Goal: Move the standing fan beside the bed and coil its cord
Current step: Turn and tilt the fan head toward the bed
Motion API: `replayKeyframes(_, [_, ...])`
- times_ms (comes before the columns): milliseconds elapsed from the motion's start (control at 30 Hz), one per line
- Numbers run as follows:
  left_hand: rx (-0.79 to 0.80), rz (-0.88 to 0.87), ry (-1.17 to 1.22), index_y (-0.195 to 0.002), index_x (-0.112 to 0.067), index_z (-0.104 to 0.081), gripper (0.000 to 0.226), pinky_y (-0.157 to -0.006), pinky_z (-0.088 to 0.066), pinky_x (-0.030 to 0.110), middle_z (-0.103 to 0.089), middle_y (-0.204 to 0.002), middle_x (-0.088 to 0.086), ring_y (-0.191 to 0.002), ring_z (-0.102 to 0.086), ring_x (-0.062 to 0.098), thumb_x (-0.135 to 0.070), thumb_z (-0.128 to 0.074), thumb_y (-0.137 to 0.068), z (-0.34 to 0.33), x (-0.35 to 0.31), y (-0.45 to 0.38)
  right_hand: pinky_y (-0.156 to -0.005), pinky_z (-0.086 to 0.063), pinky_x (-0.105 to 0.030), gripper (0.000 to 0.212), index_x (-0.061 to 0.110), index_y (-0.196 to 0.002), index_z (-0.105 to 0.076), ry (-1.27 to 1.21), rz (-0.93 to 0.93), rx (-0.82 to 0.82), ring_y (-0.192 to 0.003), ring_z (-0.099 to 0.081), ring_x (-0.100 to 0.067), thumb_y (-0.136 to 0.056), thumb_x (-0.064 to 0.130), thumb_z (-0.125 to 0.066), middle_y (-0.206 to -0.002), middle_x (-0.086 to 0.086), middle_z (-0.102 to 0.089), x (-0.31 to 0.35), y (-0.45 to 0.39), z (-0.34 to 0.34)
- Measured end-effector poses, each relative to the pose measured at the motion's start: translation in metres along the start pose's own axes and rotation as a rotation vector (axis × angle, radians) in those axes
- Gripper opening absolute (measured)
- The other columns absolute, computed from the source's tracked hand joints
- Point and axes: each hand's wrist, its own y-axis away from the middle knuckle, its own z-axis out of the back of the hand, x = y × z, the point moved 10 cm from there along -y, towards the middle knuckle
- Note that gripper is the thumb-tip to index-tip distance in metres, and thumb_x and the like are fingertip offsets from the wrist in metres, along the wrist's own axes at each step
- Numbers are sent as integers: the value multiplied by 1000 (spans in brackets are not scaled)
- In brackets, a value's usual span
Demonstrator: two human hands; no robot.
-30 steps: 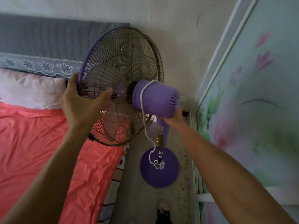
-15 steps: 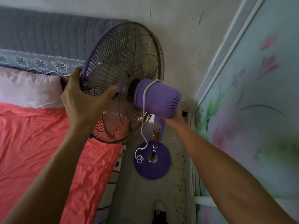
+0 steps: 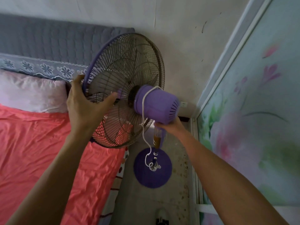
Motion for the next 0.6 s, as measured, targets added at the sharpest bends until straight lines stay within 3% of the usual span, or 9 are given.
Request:
replayKeyframes(67, [31, 4, 18, -134, -20, -44, 91, -95, -50, 49, -60, -120, 4, -109, -59, 24, -62, -82, -62, -2, 5, 3, -70, -56, -28, 44, 11, -109, -66, 176, 44, -22, -98, -68, -24, -69, 4, -83, -100, -7, -71, 0, 8, 3])
replayKeyframes(133, [56, -1, 38, -136, -18, -43, 93, -97, -49, 49, -58, -124, 6, -112, -57, 25, -60, -81, -63, -2, 6, 5, -67, -48, -21, 56, 11, -120, -61, 223, 84, -79, -101, -65, -21, -68, 7, -82, -109, -5, -70, 5, 18, 16])
replayKeyframes(200, [92, -11, 49, -137, -16, -42, 89, -98, -48, 45, -56, -127, 10, -114, -55, 26, -58, -79, -68, -2, 4, 6, -74, -47, -19, 63, 12, -131, -52, 208, 183, -169, -109, -61, -19, -73, -1, -74, -122, -2, -65, 23, 32, 35])
replayKeyframes(267, [132, -22, 53, -140, -15, -40, 84, -99, -45, 42, -56, -130, 12, -117, -54, 28, -57, -74, -76, -3, 3, 7, -87, -49, -20, 71, 17, -137, -46, 85, 323, -146, -119, -58, -14, -74, -10, -66, -128, 6, -59, 48, 47, 44])
replayKeyframes(333, [149, -29, 76, -143, -17, -36, 80, -100, -41, 39, -55, -134, 13, -121, -53, 28, -57, -69, -82, 1, 2, 8, -84, -51, -16, 76, 26, -141, -39, 39, 405, -56, -117, -57, -4, -75, 2, -69, -129, 12, -55, 71, 63, 41])
replayKeyframes(467, [184, -85, 58, -148, -20, -33, 81, -108, -42, 45, -55, -140, 10, -128, -52, 29, -54, -70, -84, 2, -6, 5, -91, -47, -21, 94, 34, -146, -29, 225, 358, -73, -120, -48, -12, -70, 51, -82, -140, 8, -41, 97, 69, 31])
replayKeyframes(533, [197, -90, 43, -150, -19, -32, 86, -109, -41, 47, -53, -144, 10, -132, -49, 29, -54, -71, -82, -2, -7, 6, -84, -42, -18, 92, 29, -143, -36, 311, 405, -154, -115, -48, -12, -68, 55, -82, -129, 11, -43, 111, 72, 30])
replayKeyframes(600, [219, -88, 63, -150, -21, -32, 85, -110, -41, 45, -52, -144, 9, -132, -49, 27, -51, -73, -82, -7, -5, 2, -83, -44, -22, 86, 27, -137, -42, 323, 422, -213, -113, -51, -15, -67, 53, -84, -124, 10, -46, 116, 76, 31])
